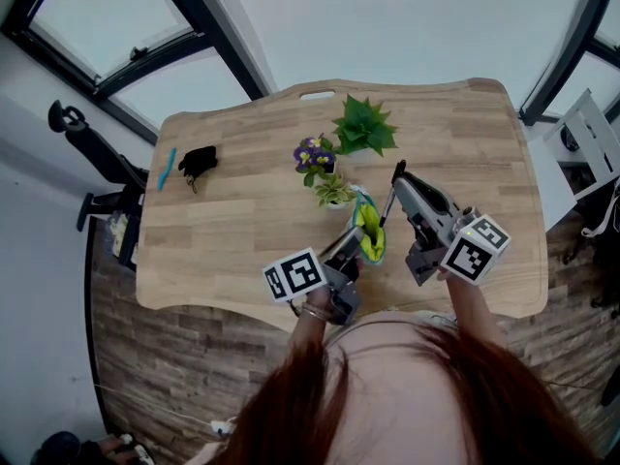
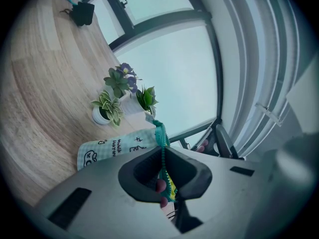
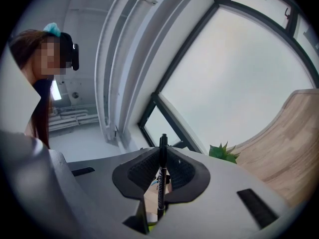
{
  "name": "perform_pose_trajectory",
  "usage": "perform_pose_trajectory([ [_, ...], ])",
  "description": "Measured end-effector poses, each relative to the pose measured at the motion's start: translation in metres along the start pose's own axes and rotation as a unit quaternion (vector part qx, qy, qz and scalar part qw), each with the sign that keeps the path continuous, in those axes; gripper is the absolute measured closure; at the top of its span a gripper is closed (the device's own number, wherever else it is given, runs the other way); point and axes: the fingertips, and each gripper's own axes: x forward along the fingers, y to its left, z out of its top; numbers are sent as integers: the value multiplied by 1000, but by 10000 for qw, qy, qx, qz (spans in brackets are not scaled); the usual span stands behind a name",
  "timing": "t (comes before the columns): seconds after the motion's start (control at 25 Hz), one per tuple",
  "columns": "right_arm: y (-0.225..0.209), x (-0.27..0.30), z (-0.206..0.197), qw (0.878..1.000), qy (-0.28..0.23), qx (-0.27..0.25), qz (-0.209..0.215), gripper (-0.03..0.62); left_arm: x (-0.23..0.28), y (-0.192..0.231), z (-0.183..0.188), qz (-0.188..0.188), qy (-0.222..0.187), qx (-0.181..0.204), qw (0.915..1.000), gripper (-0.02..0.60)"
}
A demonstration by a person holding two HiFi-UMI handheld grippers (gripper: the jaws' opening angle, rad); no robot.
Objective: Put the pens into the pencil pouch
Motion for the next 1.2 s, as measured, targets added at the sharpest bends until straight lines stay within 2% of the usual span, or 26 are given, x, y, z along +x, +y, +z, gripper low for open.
perform_pose_trajectory([
  [0.28, 4, 6, -31, 9990, 307, -311, 108, 556, -1, 3, 1, 21, -58, -43, 10000, 565],
  [0.56, -2, 8, -61, 9951, 707, -694, 22, 556, 1, 5, 2, 55, -108, -65, 9999, 565],
  [0.88, -1, 5, -87, 9835, 1387, -1161, 63, 556, -1, 4, 5, 16, -149, -61, 9999, 565],
  [1.2, -3, -1, -109, 9646, 2041, -1670, 56, 555, -1, 5, 6, 29, -193, -43, 9998, 565],
])
